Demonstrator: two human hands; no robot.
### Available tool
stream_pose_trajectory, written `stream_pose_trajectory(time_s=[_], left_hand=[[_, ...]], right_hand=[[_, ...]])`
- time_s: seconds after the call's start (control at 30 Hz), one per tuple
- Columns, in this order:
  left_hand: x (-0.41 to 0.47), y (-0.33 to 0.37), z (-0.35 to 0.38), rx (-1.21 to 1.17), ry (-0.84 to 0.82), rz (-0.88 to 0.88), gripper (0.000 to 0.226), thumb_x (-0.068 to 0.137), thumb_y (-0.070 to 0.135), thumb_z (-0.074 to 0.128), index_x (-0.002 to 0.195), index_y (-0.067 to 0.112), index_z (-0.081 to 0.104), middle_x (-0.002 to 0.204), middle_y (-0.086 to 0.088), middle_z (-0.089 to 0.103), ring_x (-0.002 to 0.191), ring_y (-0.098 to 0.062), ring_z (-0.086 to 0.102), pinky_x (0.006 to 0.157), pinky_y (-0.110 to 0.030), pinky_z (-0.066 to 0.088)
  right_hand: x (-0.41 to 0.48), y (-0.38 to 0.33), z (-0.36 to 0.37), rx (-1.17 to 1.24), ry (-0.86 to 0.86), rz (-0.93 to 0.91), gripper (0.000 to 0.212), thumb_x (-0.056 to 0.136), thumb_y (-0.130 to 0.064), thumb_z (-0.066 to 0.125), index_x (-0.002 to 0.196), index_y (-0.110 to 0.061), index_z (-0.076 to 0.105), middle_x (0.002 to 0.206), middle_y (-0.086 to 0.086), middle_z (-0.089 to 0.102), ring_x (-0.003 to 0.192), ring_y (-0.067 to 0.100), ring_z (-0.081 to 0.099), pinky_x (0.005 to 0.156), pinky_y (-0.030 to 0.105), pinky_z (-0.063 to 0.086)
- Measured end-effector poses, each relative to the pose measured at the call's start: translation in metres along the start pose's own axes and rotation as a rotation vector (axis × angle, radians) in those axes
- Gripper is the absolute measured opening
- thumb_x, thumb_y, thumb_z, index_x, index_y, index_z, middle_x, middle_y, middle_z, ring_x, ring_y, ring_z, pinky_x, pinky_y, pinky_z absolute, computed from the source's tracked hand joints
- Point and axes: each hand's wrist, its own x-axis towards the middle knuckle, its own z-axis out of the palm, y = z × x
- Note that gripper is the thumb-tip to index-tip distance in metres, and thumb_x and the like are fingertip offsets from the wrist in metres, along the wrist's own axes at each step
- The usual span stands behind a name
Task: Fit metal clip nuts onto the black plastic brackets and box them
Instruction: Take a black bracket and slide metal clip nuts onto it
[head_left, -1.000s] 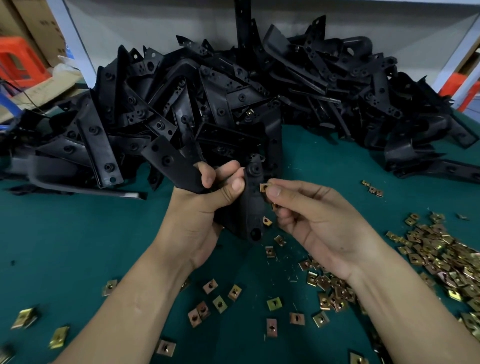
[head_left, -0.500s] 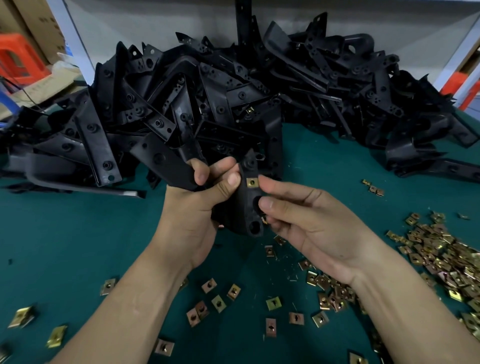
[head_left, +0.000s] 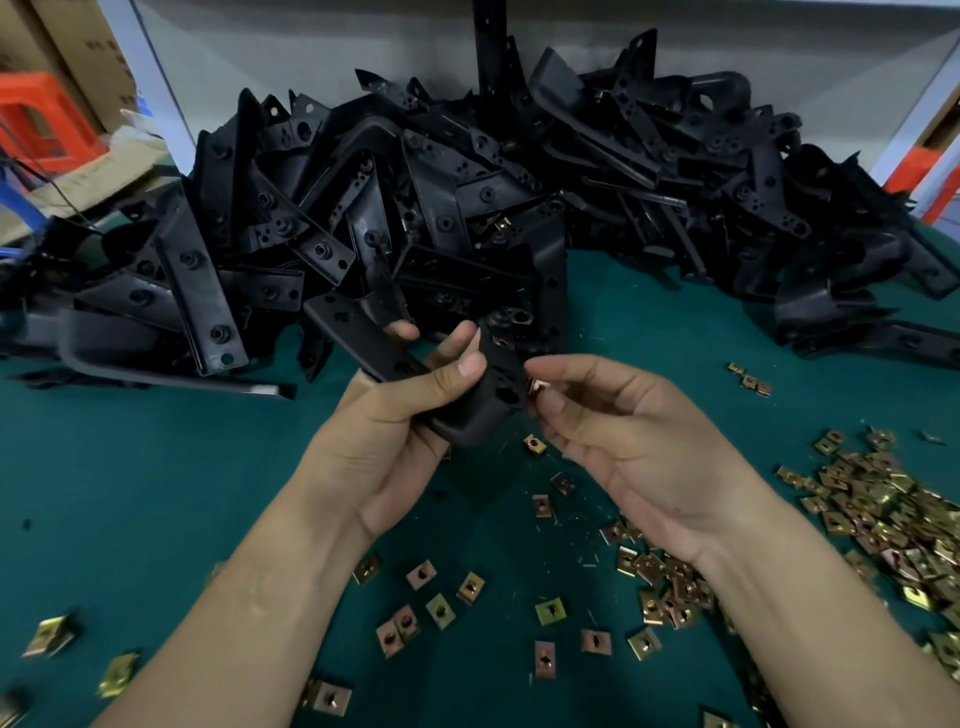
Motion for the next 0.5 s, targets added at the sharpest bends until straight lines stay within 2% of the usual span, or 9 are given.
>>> stream_pose_trajectory(time_s=[0.17, 0.3, 0.5], left_hand=[[-0.0008, -0.0012, 0.0042, -0.021, 0.008, -0.043, 0.036, 0.067, -0.002, 0.074, 0.097, 0.017, 0.066, 0.111, -0.014, 0.076, 0.103, -0.020, 0.074, 0.073, -0.026, 0.060], [-0.0016, -0.0029, 0.0071, -0.076, 0.003, -0.074, 0.042, 0.069, -0.002, 0.070, 0.108, 0.012, 0.065, 0.112, -0.011, 0.076, 0.103, -0.017, 0.074, 0.075, -0.024, 0.060], [-0.0025, -0.0043, 0.0071, -0.059, -0.041, -0.059, 0.044, 0.070, -0.005, 0.068, 0.110, 0.012, 0.064, 0.116, -0.006, 0.076, 0.109, -0.015, 0.072, 0.091, -0.029, 0.058]], right_hand=[[-0.0007, -0.0019, 0.0003, -0.041, 0.013, -0.002, 0.034, 0.068, -0.012, 0.075, 0.102, -0.014, 0.079, 0.095, 0.006, 0.073, 0.091, 0.013, 0.068, 0.086, 0.022, 0.056], [-0.0008, -0.0019, 0.0029, -0.040, 0.048, 0.007, 0.025, 0.073, -0.021, 0.071, 0.094, -0.016, 0.081, 0.085, 0.003, 0.072, 0.079, 0.010, 0.066, 0.079, 0.022, 0.057], [-0.0026, -0.0005, 0.0071, -0.043, 0.030, 0.085, 0.020, 0.072, -0.028, 0.073, 0.085, -0.013, 0.079, 0.080, 0.003, 0.070, 0.069, 0.009, 0.064, 0.066, 0.019, 0.055]])
